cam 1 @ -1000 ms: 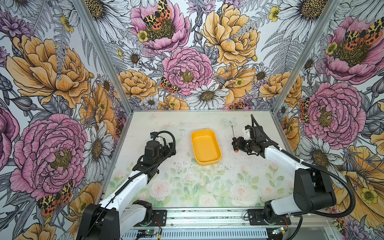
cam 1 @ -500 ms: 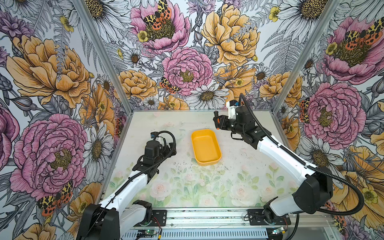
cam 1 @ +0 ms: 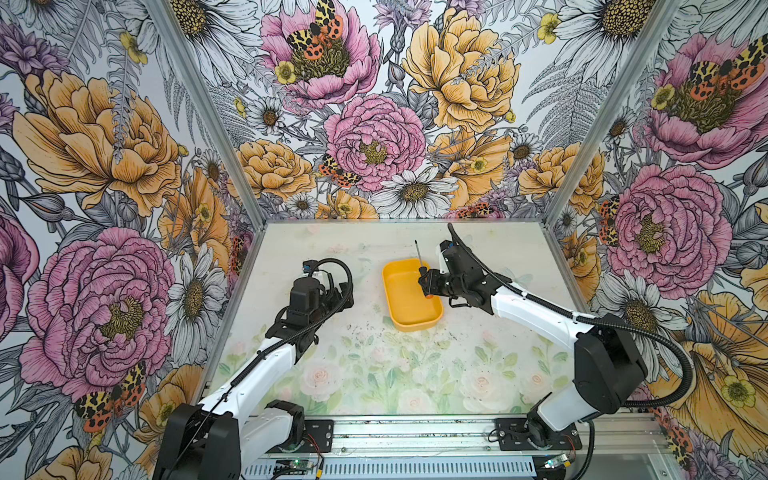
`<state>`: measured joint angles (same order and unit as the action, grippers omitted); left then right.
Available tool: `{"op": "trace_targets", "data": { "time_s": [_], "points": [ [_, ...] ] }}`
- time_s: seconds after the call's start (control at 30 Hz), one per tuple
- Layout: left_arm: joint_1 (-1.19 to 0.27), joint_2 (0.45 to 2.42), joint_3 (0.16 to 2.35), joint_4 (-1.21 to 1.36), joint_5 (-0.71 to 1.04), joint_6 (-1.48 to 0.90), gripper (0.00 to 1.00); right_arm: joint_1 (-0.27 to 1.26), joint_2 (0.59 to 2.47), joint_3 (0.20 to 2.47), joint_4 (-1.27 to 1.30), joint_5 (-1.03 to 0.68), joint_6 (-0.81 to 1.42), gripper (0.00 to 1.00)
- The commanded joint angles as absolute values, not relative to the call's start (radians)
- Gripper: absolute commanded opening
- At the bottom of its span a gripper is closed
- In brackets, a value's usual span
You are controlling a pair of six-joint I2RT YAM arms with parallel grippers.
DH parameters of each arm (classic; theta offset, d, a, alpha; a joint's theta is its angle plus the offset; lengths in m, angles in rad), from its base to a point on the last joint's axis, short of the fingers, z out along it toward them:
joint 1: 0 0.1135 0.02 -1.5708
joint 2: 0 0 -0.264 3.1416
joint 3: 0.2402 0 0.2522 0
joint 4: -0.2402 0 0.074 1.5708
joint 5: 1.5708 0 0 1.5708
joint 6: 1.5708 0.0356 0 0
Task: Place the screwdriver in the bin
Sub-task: 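Carry the screwdriver with the right gripper over the yellow bin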
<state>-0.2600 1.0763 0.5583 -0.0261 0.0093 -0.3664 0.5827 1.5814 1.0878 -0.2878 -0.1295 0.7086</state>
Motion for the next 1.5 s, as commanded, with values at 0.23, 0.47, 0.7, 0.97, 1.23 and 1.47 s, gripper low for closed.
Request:
{"op": "trace_targets", "data": {
  "time_s": [0.23, 0.47, 0.7, 0.97, 1.23, 1.47],
  "points": [
    [-0.266, 1.086, 0.574, -0.023, 0.034, -0.344, 0.99, 0.630, 1.657, 1.068, -0.273, -0.144, 0.780, 0.07],
    [-0.268, 1.089, 0.574, -0.025, 0.035, -0.345, 0.99, 0.637, 1.710, 1.086, -0.273, -0.145, 0.796, 0.07],
    [-0.269, 1.093, 0.574, -0.026, 0.035, -0.341, 0.99, 0.641, 1.758, 1.098, -0.274, -0.131, 0.791, 0.07],
    [-0.268, 1.104, 0.577, -0.027, 0.036, -0.338, 0.99, 0.641, 1.806, 1.118, -0.274, -0.111, 0.788, 0.07],
    [-0.268, 1.115, 0.582, -0.034, 0.036, -0.334, 0.99, 0.641, 1.850, 1.134, -0.274, -0.102, 0.784, 0.09],
    [-0.268, 1.112, 0.582, -0.043, 0.033, -0.326, 0.99, 0.641, 1.871, 1.132, -0.273, -0.092, 0.782, 0.21]
  ]
}}
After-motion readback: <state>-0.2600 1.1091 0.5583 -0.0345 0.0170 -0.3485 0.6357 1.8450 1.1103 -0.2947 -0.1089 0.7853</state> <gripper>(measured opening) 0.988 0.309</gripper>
